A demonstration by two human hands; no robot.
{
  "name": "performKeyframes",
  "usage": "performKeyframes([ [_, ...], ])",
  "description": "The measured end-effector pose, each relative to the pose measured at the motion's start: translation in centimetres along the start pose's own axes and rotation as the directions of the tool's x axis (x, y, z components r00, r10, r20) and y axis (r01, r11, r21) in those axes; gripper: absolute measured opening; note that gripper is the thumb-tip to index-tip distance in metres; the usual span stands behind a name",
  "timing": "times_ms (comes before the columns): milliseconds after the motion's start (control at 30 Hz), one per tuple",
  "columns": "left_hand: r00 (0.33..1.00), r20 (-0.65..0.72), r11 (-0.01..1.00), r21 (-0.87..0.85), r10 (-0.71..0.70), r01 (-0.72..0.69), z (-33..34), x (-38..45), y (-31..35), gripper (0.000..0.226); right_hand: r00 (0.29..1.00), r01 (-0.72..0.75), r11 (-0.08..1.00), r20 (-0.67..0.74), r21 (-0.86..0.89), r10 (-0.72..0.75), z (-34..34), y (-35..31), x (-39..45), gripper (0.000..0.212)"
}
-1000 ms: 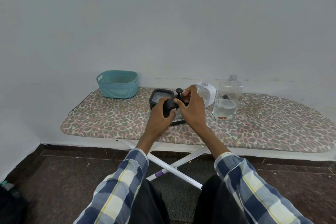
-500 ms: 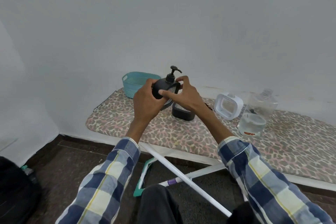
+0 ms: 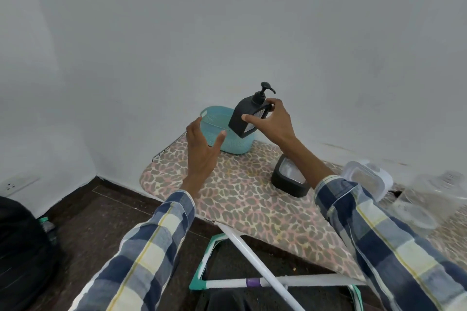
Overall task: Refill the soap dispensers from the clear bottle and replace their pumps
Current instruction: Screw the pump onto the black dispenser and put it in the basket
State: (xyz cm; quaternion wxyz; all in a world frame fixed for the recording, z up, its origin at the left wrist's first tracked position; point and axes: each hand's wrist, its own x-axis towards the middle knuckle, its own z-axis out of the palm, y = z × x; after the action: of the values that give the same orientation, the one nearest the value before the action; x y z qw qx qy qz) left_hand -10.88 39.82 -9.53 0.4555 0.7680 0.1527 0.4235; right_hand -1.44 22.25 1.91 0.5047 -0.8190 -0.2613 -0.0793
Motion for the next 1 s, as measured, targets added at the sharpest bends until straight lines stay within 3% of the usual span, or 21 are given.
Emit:
performKeyframes([
  [167,0.973,0.093,0.977,0.009,-0.213,0.213,1.2,1.6,-2.8,0.109,0.993,-0.013,1.0,0.116,-0.023,0.016,2.9,0.5,5.2,0.1],
  [300,0.987,0.125,0.986,0.145,-0.101,0.082,1.8,1.9,-4.0,0.1,0.976,-0.033,0.997,0.214,-0.063,0.045,5.8,1.0,8.8,0.101],
  [600,0.988,0.121,0.974,0.214,-0.098,0.071,2.1,2.1,-4.4,0.096,0.879,-0.013,0.993,0.472,-0.118,0.068,11.9,2.8,11.5,0.066],
  [667,0.988,0.124,0.974,0.219,-0.094,0.066,2.1,2.1,-4.4,0.097,0.868,-0.028,0.995,0.492,-0.091,0.069,12.4,3.0,11.7,0.056],
  [867,0.989,0.118,0.966,0.252,-0.093,0.061,2.1,2.1,-4.5,0.101,0.846,-0.099,0.992,0.517,-0.079,0.126,12.1,3.0,11.5,0.077],
  [1000,0.989,0.11,0.963,0.262,-0.096,0.064,2.2,2.1,-4.5,0.103,0.881,-0.104,0.989,0.451,-0.105,0.14,11.8,2.7,10.5,0.08],
])
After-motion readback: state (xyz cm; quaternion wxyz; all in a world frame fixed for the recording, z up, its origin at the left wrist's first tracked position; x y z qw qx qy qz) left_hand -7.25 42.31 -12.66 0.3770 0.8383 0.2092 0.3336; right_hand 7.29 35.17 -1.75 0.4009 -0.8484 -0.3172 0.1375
